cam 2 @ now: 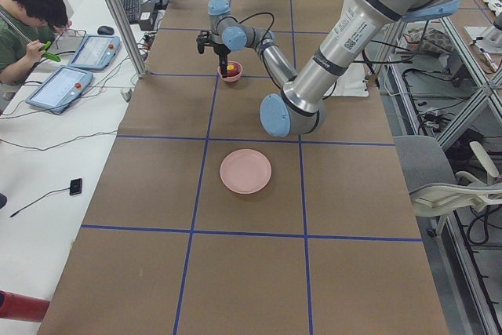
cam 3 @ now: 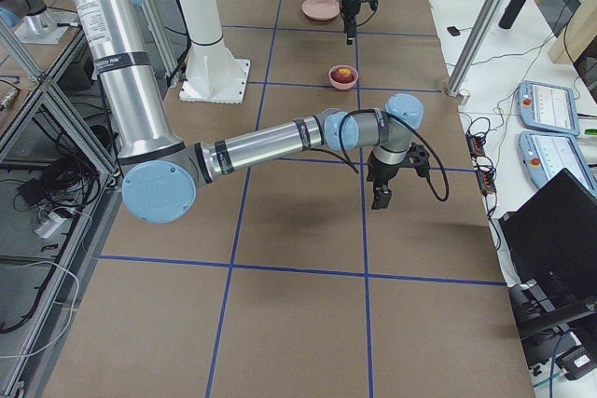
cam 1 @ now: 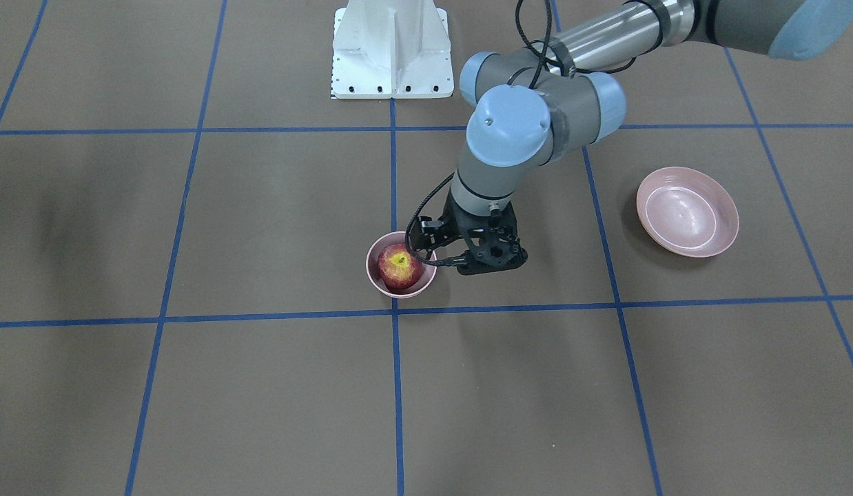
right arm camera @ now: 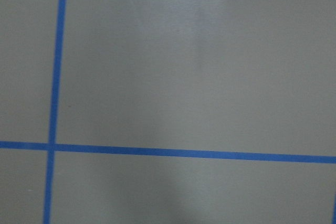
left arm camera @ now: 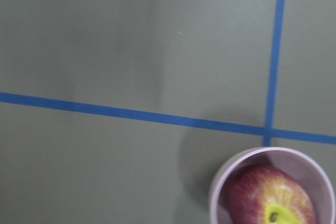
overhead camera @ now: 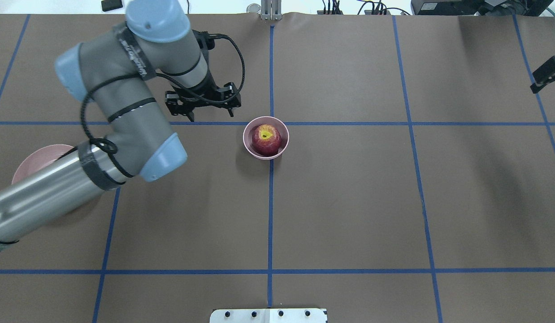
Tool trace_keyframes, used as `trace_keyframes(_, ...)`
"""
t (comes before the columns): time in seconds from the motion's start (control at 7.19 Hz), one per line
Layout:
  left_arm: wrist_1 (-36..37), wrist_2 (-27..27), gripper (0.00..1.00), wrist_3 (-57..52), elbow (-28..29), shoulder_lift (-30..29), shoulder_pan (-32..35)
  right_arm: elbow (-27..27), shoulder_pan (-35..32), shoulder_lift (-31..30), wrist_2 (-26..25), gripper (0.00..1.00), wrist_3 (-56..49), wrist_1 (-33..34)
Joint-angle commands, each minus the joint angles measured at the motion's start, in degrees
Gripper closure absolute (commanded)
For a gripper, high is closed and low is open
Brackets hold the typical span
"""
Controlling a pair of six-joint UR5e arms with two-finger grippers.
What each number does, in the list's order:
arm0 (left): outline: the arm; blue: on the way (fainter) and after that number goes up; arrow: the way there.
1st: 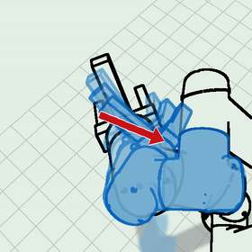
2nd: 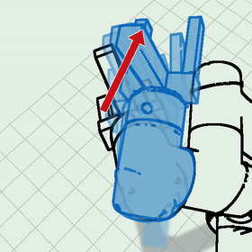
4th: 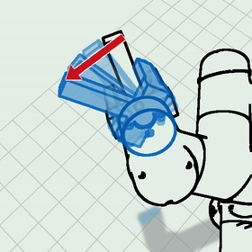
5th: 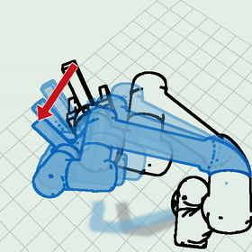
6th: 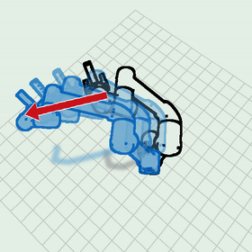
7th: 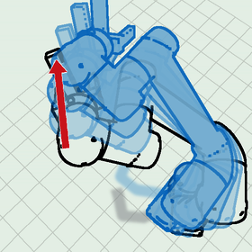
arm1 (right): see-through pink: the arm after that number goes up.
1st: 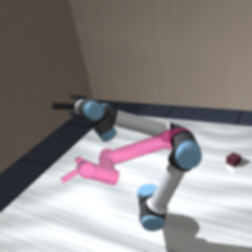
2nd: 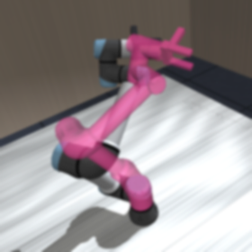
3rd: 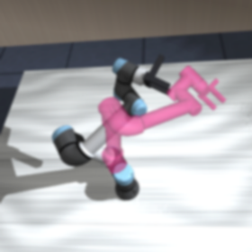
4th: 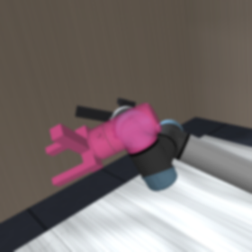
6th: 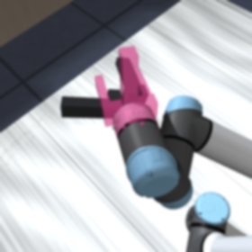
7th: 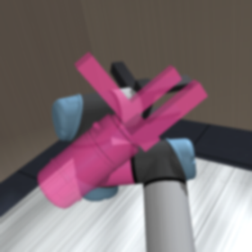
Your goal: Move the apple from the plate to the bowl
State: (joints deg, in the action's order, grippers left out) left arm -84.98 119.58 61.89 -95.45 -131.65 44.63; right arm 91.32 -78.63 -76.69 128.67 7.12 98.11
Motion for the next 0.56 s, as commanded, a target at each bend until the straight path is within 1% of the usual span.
trace_keyframes(0.0, 9.7, -0.2, 0.01, -10.9, -17.4, 12.3, 6.1, -1.5, -5.5, -5.2, -1.5, 0.0, -9.7, -0.4)
trace_keyframes(0.14, 9.3, -0.4, 0.01, -17.8, -20.9, 20.2, 10.3, -1.3, -6.4, -7.1, -1.5, 0.0, -10.4, -0.7)
trace_keyframes(0.28, 9.1, 0.2, 0.01, -28.2, -21.0, 24.9, 16.9, -1.2, -6.5, -8.1, -1.6, 0.0, -10.5, -0.7)
trace_keyframes(0.42, 9.7, 0.7, 0.01, -36.3, -18.1, 27.5, 24.4, -0.7, -7.1, -8.8, -1.5, 0.0, -10.5, -1.3)
